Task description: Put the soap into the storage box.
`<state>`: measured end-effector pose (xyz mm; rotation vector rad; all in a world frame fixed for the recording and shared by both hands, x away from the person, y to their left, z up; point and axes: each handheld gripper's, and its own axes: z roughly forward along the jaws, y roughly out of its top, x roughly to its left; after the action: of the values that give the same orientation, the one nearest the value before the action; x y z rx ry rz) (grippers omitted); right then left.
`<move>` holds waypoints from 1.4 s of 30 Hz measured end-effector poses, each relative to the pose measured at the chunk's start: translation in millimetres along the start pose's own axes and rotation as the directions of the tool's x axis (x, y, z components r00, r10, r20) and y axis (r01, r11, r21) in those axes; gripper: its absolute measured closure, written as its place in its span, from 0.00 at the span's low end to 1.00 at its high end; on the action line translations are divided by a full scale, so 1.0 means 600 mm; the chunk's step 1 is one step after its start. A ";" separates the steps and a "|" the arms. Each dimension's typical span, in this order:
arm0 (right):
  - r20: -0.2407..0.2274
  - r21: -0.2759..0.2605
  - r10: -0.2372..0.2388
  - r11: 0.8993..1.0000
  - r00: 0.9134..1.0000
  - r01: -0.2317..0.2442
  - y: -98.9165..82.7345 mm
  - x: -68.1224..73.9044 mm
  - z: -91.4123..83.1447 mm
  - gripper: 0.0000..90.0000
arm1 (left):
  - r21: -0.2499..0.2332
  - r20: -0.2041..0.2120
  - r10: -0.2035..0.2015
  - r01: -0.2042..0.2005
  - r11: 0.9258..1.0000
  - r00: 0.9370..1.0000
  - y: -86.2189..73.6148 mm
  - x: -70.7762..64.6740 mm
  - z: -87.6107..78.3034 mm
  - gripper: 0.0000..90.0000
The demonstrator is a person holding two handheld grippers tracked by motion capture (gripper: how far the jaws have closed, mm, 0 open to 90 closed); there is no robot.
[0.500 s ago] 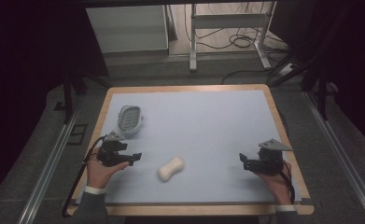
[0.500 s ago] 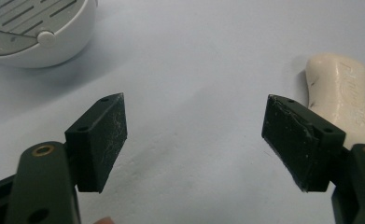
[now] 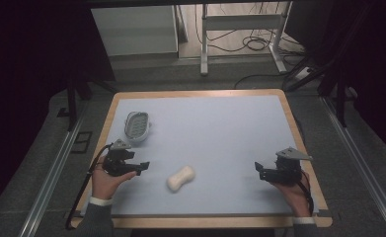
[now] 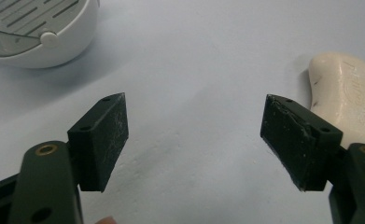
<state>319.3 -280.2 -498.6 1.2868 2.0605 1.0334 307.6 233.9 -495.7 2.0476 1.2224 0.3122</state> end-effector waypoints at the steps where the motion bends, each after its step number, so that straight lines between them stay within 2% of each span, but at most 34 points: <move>1: 0.001 0.002 -0.002 1.000 1.000 0.002 -0.001 -0.002 0.000 0.08 | 0.003 -0.004 0.001 -0.001 1.000 1.000 0.000 0.000 -0.002 0.27; 3: -0.002 0.003 -0.005 1.000 1.000 0.005 -0.002 -0.005 0.000 0.08 | 0.011 -0.017 0.004 -0.003 1.000 1.000 0.001 0.001 -0.001 0.27; 6: -0.008 0.010 -0.013 1.000 1.000 0.013 -0.003 -0.008 0.000 0.08 | 0.025 -0.010 0.007 -0.007 1.000 1.000 0.002 -0.002 -0.001 0.27; 8: -0.009 0.013 -0.017 1.000 1.000 0.017 -0.004 -0.010 0.000 0.08 | 0.038 -0.019 0.016 -0.015 0.999 1.000 0.005 -0.005 -0.004 0.27; 12: -0.007 0.011 -0.016 1.000 1.000 0.016 -0.004 -0.012 -0.003 0.09 | 0.036 -0.014 0.008 -0.007 0.999 1.000 0.011 -0.008 -0.011 0.26; 18: -0.002 -0.001 -0.008 1.000 1.000 0.008 -0.002 -0.015 -0.011 0.09 | 0.029 -0.002 0.017 -0.017 0.999 1.000 0.026 -0.011 -0.033 0.26; 29: 0.006 -0.001 -0.009 1.000 1.000 0.009 -0.004 -0.017 -0.014 0.09 | 0.060 0.018 0.060 -0.061 0.996 0.998 0.046 -0.022 -0.036 0.25; 36: 0.000 -0.003 -0.007 1.000 1.000 0.007 -0.004 -0.018 -0.017 0.09 | 0.098 0.025 0.099 -0.101 0.990 0.995 0.063 -0.038 -0.033 0.25; 42: 0.003 -0.003 -0.001 1.000 1.000 0.001 -0.004 -0.020 -0.018 0.09 | 0.140 0.041 0.133 -0.138 0.980 0.990 0.072 -0.053 -0.024 0.25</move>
<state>315.3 -295.1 -494.0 1.2851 2.0564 1.0323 312.0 201.1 -451.2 2.2564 1.1166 0.2611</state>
